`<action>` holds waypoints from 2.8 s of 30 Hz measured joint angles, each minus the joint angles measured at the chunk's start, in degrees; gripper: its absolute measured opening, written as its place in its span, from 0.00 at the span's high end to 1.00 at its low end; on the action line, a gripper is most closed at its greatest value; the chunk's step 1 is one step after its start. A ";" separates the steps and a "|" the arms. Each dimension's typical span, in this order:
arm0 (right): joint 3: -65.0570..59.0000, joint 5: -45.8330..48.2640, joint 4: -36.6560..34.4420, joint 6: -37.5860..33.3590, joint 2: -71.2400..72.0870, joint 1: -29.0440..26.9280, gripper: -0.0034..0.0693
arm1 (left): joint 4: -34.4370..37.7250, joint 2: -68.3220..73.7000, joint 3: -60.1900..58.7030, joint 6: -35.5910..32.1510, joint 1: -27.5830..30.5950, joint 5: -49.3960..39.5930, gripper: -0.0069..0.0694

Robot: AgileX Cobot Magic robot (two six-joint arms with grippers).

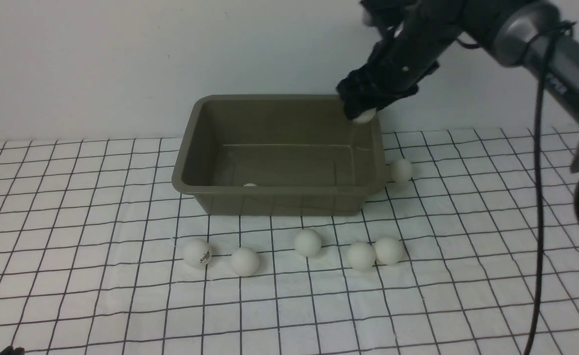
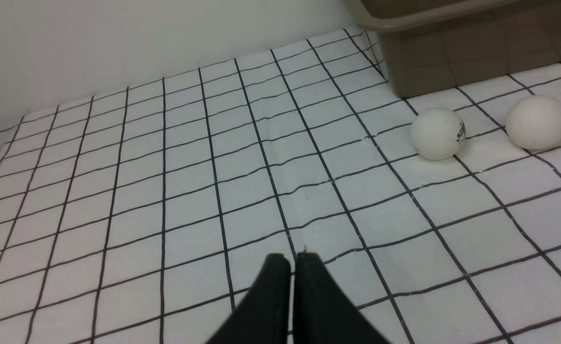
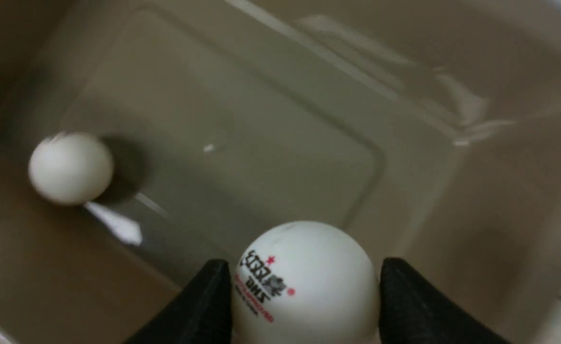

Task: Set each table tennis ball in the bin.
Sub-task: Use the right arm to put the table tennis ball into the box, then use the right arm to clamp the table tennis ball closest to it

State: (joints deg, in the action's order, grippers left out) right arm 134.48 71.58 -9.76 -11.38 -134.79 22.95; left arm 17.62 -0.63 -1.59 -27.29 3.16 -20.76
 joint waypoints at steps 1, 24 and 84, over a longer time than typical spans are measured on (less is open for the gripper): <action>0.00 0.11 0.39 -0.05 -0.59 0.96 0.46 | 0.00 0.00 0.00 0.00 0.00 0.00 0.91; 0.89 0.26 3.02 -0.17 -3.82 2.65 0.25 | 0.00 0.00 0.00 0.00 0.00 0.00 0.91; -8.85 -0.76 -0.27 -0.17 -5.57 -10.83 0.25 | 0.00 0.00 0.00 0.00 0.00 0.00 0.91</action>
State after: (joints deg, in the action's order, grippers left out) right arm 125.63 70.82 -10.03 -11.55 -140.36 12.12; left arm 17.62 -0.63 -1.59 -27.29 3.16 -20.76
